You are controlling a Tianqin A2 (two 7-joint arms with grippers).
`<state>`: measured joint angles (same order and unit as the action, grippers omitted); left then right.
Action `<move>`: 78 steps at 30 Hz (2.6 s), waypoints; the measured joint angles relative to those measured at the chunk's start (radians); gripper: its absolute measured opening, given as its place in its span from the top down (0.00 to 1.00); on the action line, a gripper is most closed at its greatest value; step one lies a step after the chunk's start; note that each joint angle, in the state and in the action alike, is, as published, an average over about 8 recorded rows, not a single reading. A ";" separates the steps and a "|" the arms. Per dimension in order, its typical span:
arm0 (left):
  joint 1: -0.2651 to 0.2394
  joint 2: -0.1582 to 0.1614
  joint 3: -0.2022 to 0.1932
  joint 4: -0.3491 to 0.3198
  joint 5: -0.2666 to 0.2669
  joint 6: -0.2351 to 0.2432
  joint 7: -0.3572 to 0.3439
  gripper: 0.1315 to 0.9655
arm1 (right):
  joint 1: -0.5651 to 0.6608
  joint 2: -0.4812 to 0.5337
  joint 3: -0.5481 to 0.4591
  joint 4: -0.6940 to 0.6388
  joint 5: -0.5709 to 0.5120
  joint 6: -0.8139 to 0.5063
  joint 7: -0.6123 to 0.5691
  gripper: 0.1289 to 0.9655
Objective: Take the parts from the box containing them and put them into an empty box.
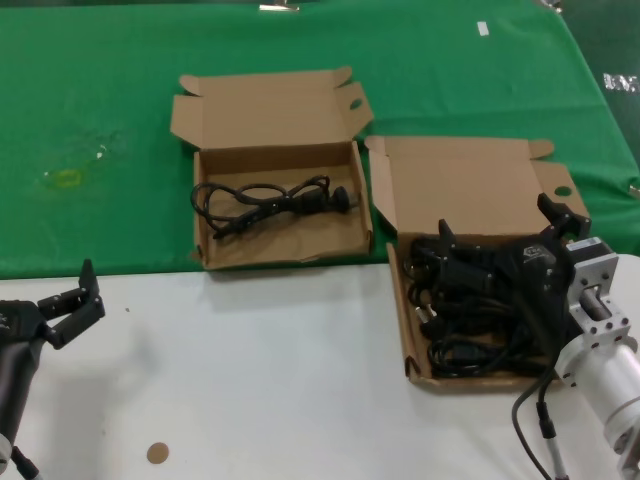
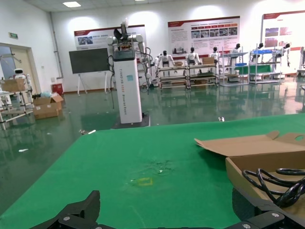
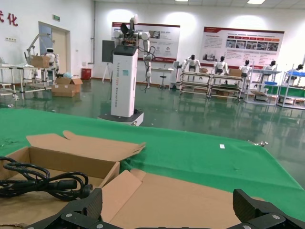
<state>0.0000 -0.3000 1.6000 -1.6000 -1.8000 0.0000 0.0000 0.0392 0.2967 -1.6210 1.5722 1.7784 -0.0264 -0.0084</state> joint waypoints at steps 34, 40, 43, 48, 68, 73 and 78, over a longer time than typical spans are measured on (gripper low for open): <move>0.000 0.000 0.000 0.000 0.000 0.000 0.000 0.00 | 0.000 0.000 0.000 0.000 0.000 0.000 0.000 0.00; 0.000 0.000 0.000 0.000 0.000 0.000 0.000 0.00 | 0.000 0.000 0.000 0.000 0.000 0.000 0.000 0.00; 0.000 0.000 0.000 0.000 0.000 0.000 0.000 0.00 | 0.000 0.000 0.000 0.000 0.000 0.000 0.000 0.00; 0.000 0.000 0.000 0.000 0.000 0.000 0.000 0.00 | 0.000 0.000 0.000 0.000 0.000 0.000 0.000 0.00; 0.000 0.000 0.000 0.000 0.000 0.000 0.000 0.00 | 0.000 0.000 0.000 0.000 0.000 0.000 0.000 0.00; 0.000 0.000 0.000 0.000 0.000 0.000 0.000 0.00 | 0.000 0.000 0.000 0.000 0.000 0.000 0.000 0.00; 0.000 0.000 0.000 0.000 0.000 0.000 0.000 0.00 | 0.000 0.000 0.000 0.000 0.000 0.000 0.000 0.00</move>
<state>0.0000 -0.3000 1.6000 -1.6000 -1.8000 0.0000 0.0000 0.0392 0.2967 -1.6210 1.5722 1.7784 -0.0264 -0.0085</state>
